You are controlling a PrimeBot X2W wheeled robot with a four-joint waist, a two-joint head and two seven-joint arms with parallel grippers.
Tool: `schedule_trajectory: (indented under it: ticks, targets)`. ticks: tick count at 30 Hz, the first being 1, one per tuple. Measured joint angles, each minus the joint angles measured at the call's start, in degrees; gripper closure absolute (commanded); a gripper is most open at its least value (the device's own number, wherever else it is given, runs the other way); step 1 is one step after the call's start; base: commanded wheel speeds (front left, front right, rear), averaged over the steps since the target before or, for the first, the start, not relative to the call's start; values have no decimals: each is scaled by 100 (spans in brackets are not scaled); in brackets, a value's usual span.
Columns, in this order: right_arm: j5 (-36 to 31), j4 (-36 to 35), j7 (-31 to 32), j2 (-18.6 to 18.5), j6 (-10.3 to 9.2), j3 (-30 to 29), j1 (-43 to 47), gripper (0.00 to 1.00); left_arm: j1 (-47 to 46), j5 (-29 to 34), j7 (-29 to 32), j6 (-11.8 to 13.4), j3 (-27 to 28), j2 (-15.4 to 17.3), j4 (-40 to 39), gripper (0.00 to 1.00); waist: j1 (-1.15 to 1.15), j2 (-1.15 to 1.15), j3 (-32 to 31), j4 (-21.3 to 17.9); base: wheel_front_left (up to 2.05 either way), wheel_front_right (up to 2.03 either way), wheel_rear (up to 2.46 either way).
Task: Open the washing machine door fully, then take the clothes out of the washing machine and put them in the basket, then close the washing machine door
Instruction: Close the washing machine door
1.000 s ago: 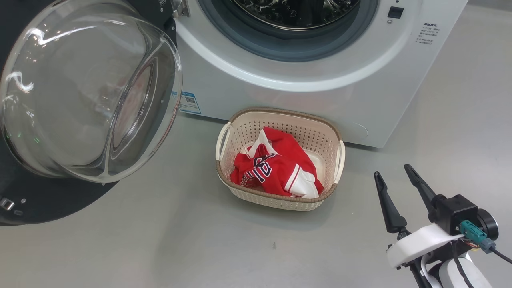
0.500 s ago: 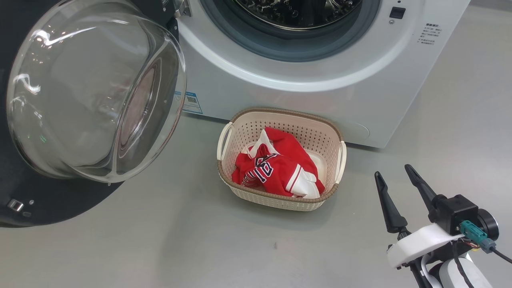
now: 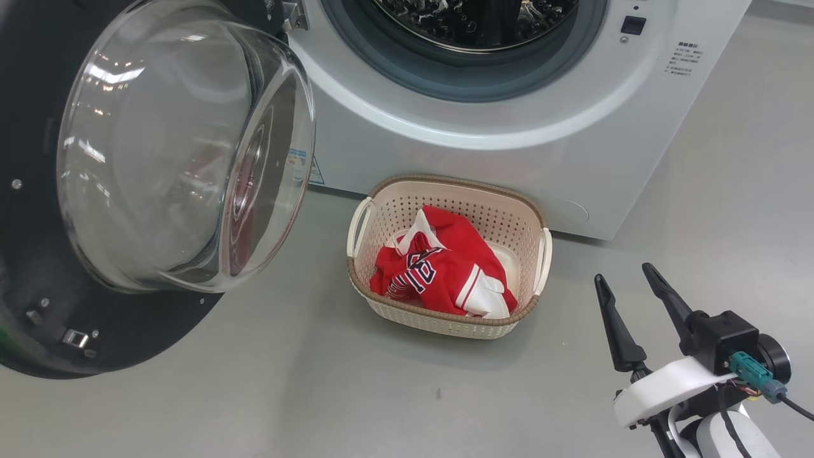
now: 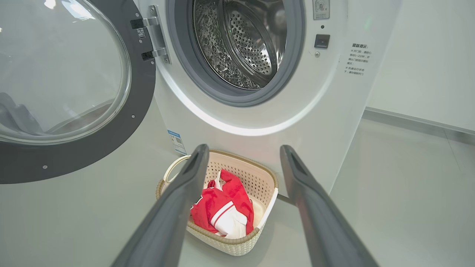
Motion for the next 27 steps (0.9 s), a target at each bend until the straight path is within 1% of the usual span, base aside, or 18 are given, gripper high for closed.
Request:
schedule_trajectory:
  ticks: [7, 18, 22, 27]
  targets:
    - [11, 40, -11, 27, 0, 7, 1, 0, 157, -19, 303, -122, -205, -116, -339, 100, 0, 0, -47, 3, 0, 0, 0]
    - [54, 86, -59, 102, -1, 57, 2, 0, 519, -34, 632, -175, -426, -342, -883, 100, 0, 0, -137, -84, 0, 0, 0]
    - [102, 88, -104, 114, -26, 24, 9, 0, 606, -33, 773, -175, -594, -391, -1084, 100, 0, 0, -155, -132, 0, 0, 0]
    - [103, 101, -105, 141, -25, 59, 9, 0, 777, -33, 833, -176, -592, -439, -1328, 100, 0, 0, -165, -230, 0, 0, 0]
